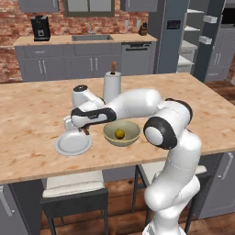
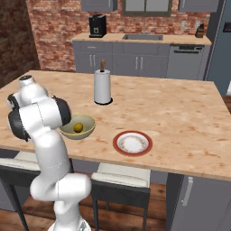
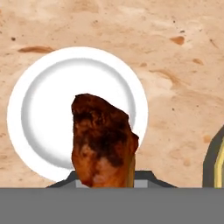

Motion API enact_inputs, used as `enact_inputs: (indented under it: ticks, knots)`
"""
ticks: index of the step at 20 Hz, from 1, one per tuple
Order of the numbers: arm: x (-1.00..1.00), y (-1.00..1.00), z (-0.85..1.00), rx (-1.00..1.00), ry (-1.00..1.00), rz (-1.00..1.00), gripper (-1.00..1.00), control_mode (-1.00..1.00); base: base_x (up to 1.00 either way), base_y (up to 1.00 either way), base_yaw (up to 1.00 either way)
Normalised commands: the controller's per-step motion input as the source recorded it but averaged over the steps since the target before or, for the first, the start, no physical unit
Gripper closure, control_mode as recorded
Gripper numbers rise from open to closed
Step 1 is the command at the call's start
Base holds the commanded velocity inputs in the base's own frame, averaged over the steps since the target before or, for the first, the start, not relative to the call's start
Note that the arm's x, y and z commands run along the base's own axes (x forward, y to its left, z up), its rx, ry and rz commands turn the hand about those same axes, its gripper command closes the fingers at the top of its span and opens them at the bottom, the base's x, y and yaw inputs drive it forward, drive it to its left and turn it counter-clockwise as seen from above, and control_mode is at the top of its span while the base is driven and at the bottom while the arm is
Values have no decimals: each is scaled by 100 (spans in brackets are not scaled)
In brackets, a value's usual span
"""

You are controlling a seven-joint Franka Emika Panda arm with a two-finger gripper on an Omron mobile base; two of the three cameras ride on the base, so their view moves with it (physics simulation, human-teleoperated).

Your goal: Pick the chicken drumstick and lemon from their plates and place them in the bowl. Then put the bowl in the fridge.

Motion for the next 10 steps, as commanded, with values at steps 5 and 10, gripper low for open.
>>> enact_inputs:
  ticks: [5,10]
  knots:
    - [-17,-68,23,0,0,0,100,-100,0,0,0]
    - [-10,-81,8,2,0,0,100,-100,0,0,0]
